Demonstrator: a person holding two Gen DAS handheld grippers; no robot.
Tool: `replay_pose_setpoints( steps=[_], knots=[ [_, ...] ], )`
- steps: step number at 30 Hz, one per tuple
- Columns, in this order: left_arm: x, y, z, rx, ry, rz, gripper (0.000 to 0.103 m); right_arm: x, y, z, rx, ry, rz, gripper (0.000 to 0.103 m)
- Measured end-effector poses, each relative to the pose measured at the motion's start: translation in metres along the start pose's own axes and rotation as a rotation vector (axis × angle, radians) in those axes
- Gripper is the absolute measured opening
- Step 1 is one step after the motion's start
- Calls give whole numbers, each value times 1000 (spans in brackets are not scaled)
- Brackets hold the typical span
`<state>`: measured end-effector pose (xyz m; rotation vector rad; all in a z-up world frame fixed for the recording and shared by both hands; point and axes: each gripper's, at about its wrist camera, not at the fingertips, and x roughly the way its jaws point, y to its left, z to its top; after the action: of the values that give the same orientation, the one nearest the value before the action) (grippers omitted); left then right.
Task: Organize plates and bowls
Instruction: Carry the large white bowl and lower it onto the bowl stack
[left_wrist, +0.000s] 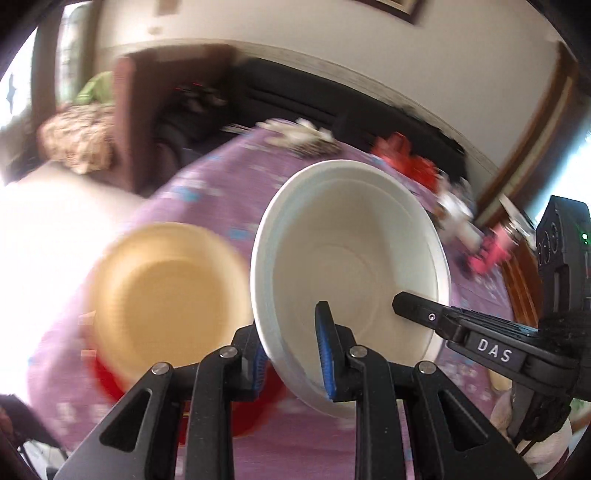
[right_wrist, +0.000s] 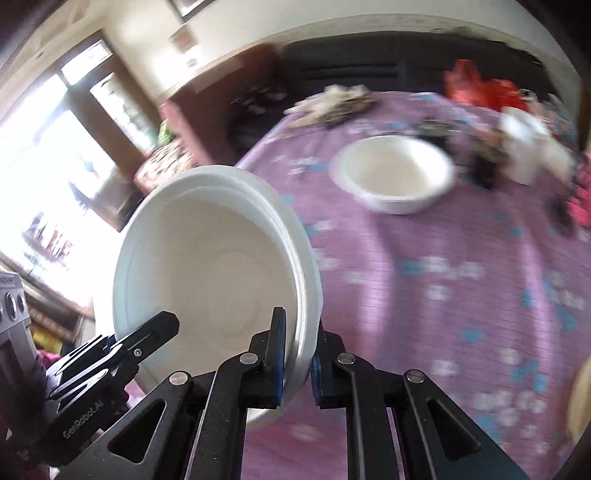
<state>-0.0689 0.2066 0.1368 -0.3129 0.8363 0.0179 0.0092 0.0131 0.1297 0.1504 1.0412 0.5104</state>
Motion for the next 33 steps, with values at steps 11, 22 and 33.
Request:
replay_pose_setpoints(
  steps=[11,22,33],
  knots=[
    [-1,98,8,-107,29,128,23,86,105,10,-106,110,29,14],
    [-7,102,5,-90,51,107,53,98,109,11,-114,134,5,14],
    [-57,125,5,-138,-86,120,66,89,121,4,-165,58,-45,46]
  ],
)
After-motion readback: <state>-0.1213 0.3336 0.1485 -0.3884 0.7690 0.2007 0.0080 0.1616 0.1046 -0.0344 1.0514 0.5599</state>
